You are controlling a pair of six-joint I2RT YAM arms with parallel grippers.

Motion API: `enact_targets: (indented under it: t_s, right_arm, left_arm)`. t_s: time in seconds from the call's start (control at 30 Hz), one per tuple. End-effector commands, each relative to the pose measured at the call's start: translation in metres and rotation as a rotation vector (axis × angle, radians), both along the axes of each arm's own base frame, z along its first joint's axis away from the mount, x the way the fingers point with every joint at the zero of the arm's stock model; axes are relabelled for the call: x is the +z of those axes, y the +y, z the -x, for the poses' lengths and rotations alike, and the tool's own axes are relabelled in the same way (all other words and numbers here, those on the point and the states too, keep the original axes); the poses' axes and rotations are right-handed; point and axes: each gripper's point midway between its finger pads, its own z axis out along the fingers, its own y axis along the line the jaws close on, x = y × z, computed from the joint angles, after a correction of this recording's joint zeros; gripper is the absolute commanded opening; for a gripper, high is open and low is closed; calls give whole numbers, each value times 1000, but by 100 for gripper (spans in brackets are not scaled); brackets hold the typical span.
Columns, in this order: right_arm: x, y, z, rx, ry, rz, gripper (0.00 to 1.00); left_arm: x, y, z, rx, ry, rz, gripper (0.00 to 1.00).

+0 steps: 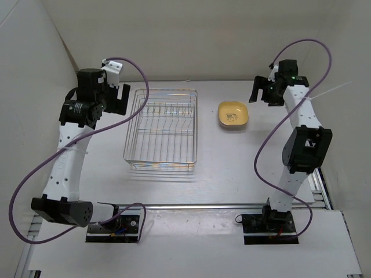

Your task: Unload the plates from the dish rack

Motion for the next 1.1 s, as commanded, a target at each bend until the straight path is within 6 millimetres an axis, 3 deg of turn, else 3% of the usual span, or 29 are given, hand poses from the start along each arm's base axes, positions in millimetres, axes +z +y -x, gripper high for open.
enact_targets:
  t_s: [0.0,0.03,0.07,0.13,0.17,0.23,0.27,0.3,0.37,0.43,0.53,0.7,0.9,1.07]
  right_arm:
    - [63,-32,25,-37,-92,108,100]
    - [67,-41,33,-54,-92,122,100]
    - [84,-48,41,-66,-131,139,100]
    - [89,-65,59,-100,-120,156,100]
    - [102,-70,70,-120,-142,168,100]
    - [98,-85,88,-141,-120,209,100]
    - [106,-88,98,-147,-142,218,100]
    - [91,-96,111,-157,-102,224,100]
    - [92,-106,125,-179,-121,255,100]
    - [77,-120,136,-225,-101,274,100]
    - [73,-130,151,-260,-107,291,100]
    - [70,-130,156,-272,-107,278,100]
    - [74,-125,157,-280,-131,250,100]
    - [76,-123,154,-272,-144,241,100]
  left_arm:
    - [-12,9,-11,78,-27,141,100]
    - [-25,22,-18,119,9,153,100]
    - [-27,28,-22,135,11,167,100]
    - [-33,45,-26,169,18,200,100]
    - [-40,52,-31,181,23,208,100]
    - [-37,63,-36,183,-4,237,100]
    - [-46,76,-36,208,24,253,100]
    - [-39,80,-39,208,7,262,100]
    - [-48,97,-38,270,33,259,100]
    - [-50,110,-41,309,12,245,100]
    - [-50,120,-37,342,8,215,100]
    - [-43,121,-34,350,-5,209,100]
    - [-63,113,-35,314,34,236,100]
    - [-64,116,-29,324,33,236,100]
